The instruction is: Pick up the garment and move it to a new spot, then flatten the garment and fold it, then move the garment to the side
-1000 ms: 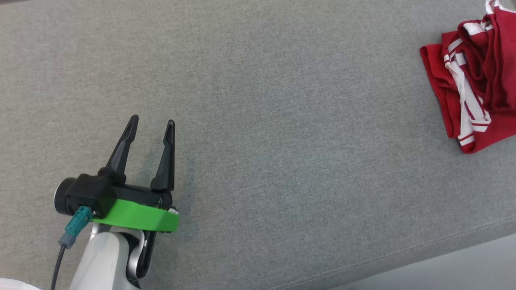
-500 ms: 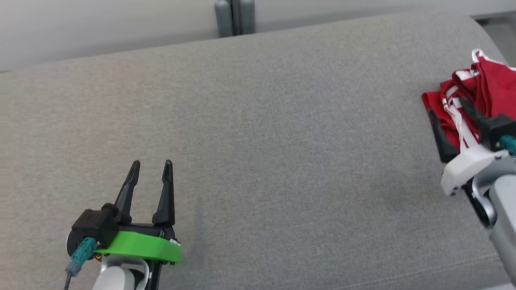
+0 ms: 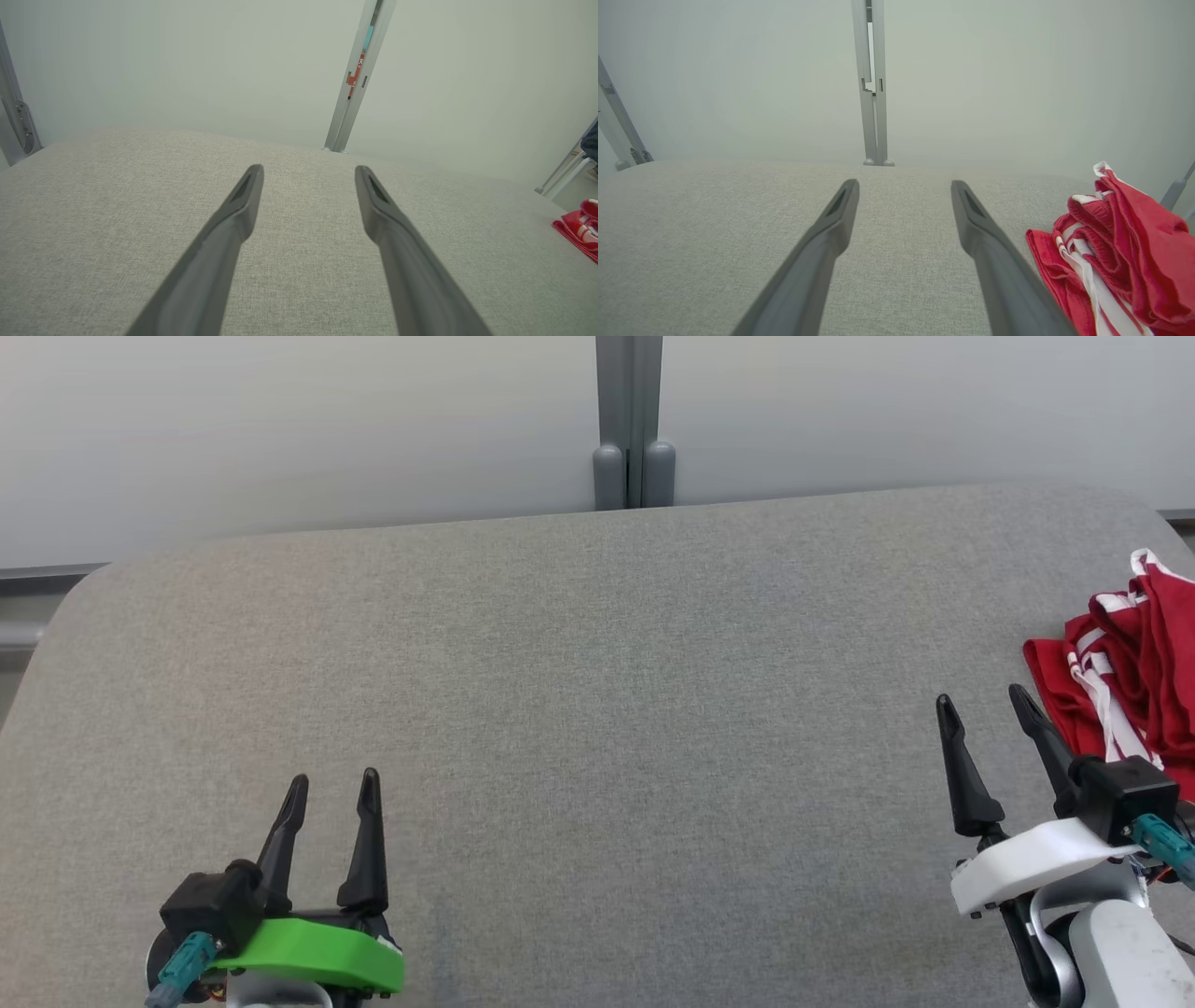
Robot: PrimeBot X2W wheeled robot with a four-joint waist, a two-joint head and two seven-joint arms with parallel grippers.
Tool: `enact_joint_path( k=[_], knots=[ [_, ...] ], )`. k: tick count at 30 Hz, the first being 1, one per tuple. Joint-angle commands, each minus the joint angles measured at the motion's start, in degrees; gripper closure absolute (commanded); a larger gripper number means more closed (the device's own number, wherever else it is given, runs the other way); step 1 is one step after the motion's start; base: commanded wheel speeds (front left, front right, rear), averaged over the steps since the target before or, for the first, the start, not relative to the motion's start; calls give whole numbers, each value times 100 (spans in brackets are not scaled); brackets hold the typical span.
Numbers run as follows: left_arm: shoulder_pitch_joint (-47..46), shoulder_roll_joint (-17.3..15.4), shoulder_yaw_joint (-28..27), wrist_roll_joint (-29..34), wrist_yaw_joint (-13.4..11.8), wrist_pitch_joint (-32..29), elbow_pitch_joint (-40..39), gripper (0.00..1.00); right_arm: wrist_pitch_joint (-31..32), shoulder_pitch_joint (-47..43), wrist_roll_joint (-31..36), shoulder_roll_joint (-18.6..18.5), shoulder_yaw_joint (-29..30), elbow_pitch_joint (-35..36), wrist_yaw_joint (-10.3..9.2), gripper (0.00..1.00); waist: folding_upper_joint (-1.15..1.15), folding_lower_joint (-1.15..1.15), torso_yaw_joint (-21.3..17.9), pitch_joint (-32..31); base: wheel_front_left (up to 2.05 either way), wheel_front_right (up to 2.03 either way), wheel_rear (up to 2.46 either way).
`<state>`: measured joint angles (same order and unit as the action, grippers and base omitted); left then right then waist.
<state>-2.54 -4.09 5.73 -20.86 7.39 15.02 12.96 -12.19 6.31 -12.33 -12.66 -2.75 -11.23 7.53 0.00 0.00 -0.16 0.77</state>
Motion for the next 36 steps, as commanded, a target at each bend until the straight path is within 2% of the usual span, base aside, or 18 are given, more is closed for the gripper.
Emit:
enact_joint_path(
  k=[1, 4, 7, 28, 29, 36],
  knots=[
    [94, 13, -58, 3, 15, 17, 23, 0, 15, -122, 69, 94, 92, 109, -9, 0, 0, 0, 69, -111, 0, 0, 0],
    [139, 27, -176, 23, 15, 17, 64, 0, 81, -274, 142, 311, 145, 292, -8, 0, 0, 0, 22, -136, 0, 0, 0],
    [191, 42, -259, 47, 16, 17, 83, 0, 175, -356, 172, 380, 121, 350, -9, 0, 0, 0, -12, -141, 0, 0, 0],
    [160, 55, -287, 118, 16, 17, 92, 0, 246, -429, 108, 512, 131, 277, -9, 0, 0, 0, 17, -110, 0, 0, 0],
    [129, 71, -279, 75, 0, 0, 82, 100, 250, -363, 135, 500, 137, 283, -1, 100, 0, 0, 17, -110, 0, 0, 0],
    [216, 115, -240, -2, -1, -51, 377, 100, 271, -524, 65, 599, 126, -27, 0, 100, 0, 0, 16, -110, 0, 0, 0]
  ],
)
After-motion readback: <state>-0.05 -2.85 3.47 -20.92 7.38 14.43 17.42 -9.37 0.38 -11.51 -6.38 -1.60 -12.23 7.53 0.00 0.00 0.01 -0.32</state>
